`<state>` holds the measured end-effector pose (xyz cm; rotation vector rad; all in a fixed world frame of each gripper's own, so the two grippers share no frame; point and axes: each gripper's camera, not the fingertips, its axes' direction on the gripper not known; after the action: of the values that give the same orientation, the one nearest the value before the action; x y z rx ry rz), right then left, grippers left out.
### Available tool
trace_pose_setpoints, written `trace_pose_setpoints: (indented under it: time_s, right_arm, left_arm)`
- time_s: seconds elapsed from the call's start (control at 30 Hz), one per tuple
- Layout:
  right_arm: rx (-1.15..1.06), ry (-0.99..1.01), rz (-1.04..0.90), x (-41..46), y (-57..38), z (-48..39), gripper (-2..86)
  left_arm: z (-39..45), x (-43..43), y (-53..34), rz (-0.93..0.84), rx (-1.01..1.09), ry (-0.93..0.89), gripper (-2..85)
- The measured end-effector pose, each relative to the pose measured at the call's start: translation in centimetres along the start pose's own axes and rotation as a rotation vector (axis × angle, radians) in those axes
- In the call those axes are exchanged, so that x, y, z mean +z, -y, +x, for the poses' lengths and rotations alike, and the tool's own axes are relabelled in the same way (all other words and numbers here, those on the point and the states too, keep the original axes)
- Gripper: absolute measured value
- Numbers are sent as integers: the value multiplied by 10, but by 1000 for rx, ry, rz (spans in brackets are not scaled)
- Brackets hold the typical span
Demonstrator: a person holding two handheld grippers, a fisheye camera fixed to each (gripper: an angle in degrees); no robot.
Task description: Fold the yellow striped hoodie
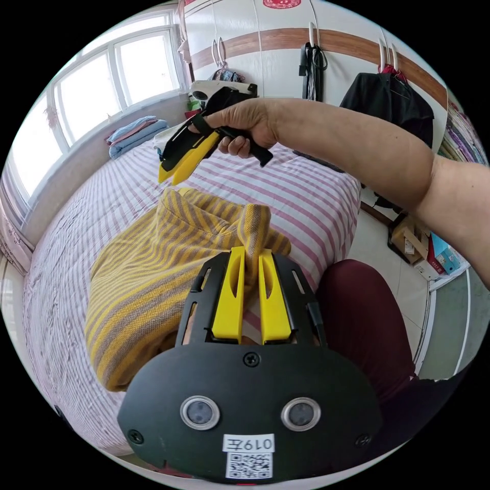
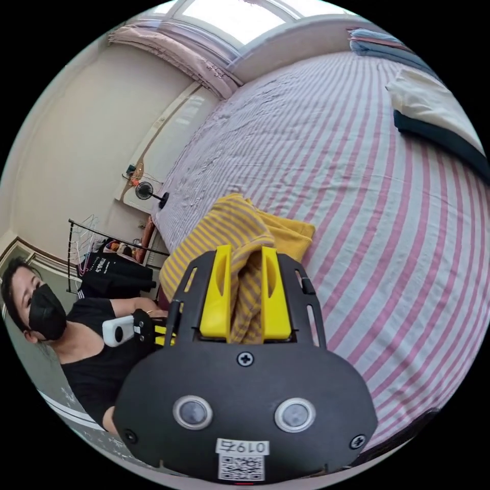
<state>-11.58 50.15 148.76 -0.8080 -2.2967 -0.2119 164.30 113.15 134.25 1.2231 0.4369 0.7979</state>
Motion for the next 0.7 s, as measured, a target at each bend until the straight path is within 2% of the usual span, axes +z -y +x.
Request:
trace_pose_setpoints:
  time_s: [0.13,0.2,0.27,0.37,0.5,0.57,0.7]
  right_arm:
    - [67,-85,-102,21,9,-18,99]
    - [94,-51,-116,29,13,-20,95]
    - [135,13,-72,29,18,-21,65]
    - [159,-57,-96,37,21,-24,14]
    - [63,-157,-20,26,13,-53,2]
    - [-24,-296,-52,32,3,-69,1]
    - [-48,-301,-82,56,-19,-59,1]
  left_arm:
    - [1,-1,-5,7,-6,-11,7]
    - [2,-3,-7,8,-6,-15,7]
    - [3,-4,-9,7,-4,-15,7]
    - [7,-7,-13,4,10,1,8]
    - [19,-18,-20,24,45,72,9]
    - [27,-21,-23,31,68,106,11]
    - [45,-15,-32,0,130,152,19]
